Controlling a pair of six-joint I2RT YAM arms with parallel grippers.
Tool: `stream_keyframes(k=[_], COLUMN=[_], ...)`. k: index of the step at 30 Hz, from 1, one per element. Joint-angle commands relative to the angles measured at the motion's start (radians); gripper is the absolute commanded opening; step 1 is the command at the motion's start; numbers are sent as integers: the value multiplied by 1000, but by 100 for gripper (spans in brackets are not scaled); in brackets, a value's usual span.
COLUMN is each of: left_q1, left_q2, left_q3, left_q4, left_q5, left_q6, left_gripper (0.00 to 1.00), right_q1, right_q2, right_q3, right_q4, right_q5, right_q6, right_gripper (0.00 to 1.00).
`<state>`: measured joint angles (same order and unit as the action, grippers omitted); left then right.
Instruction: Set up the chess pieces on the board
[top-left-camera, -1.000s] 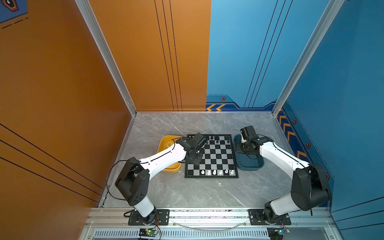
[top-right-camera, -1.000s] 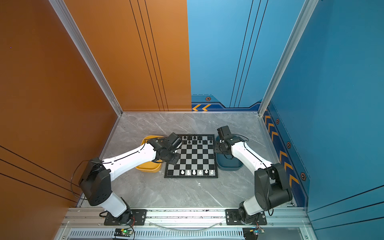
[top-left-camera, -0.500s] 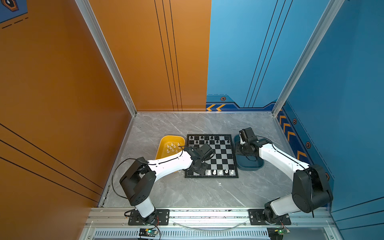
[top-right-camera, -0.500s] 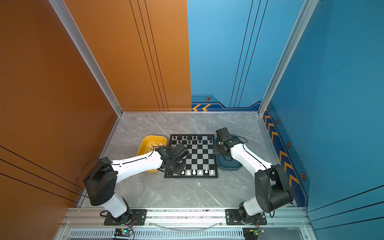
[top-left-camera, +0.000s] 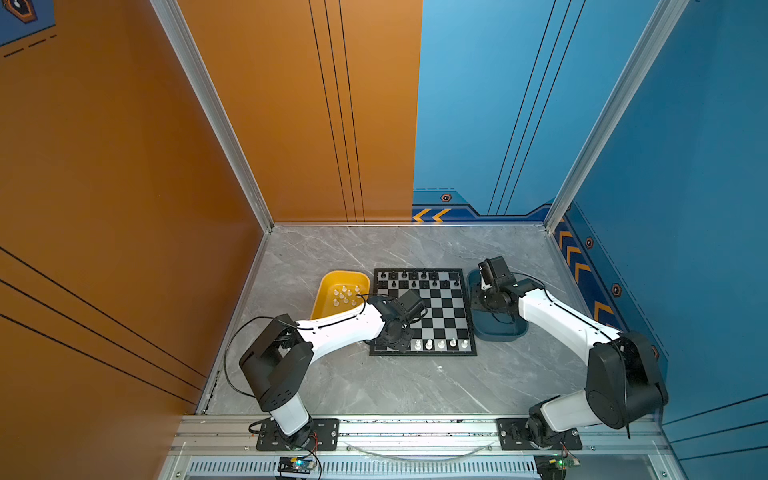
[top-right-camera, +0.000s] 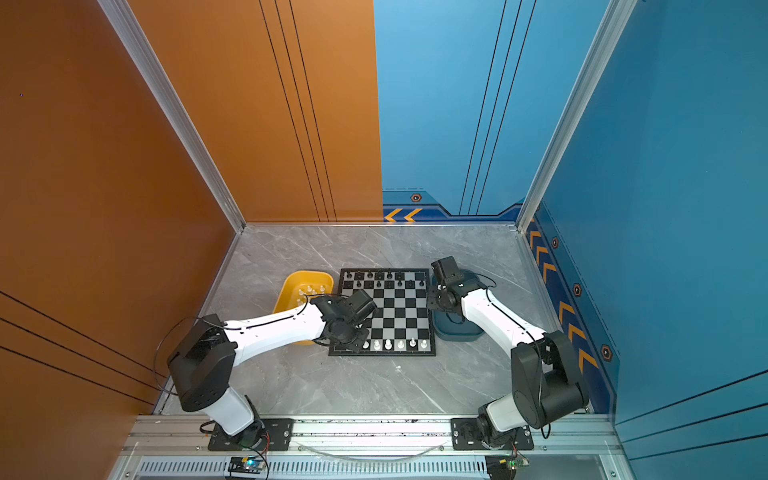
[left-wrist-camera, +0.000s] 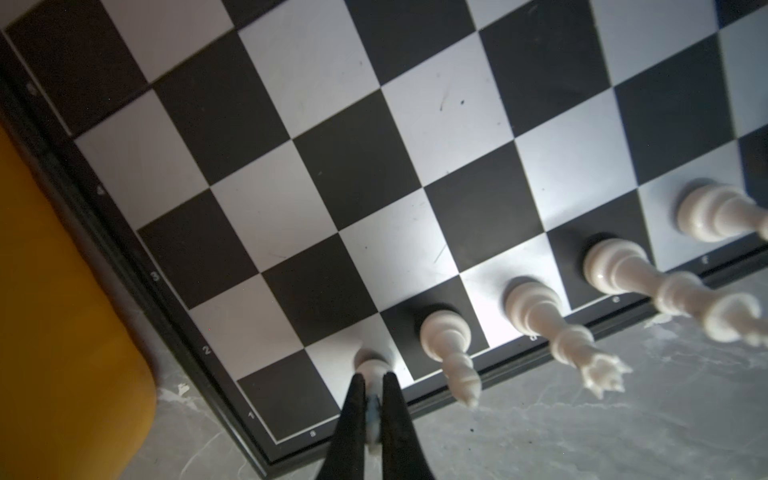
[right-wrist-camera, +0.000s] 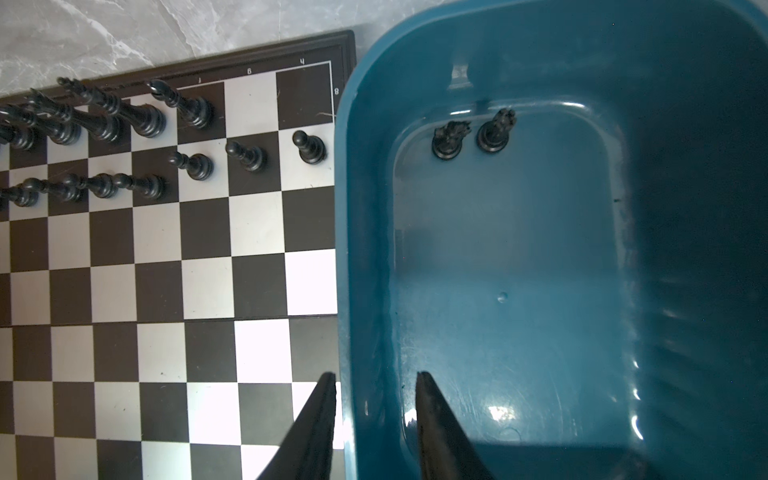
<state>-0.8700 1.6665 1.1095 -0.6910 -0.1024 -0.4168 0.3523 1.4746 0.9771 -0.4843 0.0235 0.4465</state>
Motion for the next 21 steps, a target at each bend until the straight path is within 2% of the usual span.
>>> stream_keyframes(k=[1,19,21], left_q1=[-6,-7,-6], left_q2=[-14,18,16], left_q3=[-22,-10,-10], left_q4=[-4,10,12], left_q5=[-34,-30,-26], left_q6=[-20,-26,-24], left_gripper=[0,0,6], right_q1=[12,16,16], right_q2=[-16,-19,-20], right_q3=[-17,-16,-15], right_q4=[16,12,12], right_q5=[21,27,27], right_q6=[15,13,12], right_gripper=[35,35,35])
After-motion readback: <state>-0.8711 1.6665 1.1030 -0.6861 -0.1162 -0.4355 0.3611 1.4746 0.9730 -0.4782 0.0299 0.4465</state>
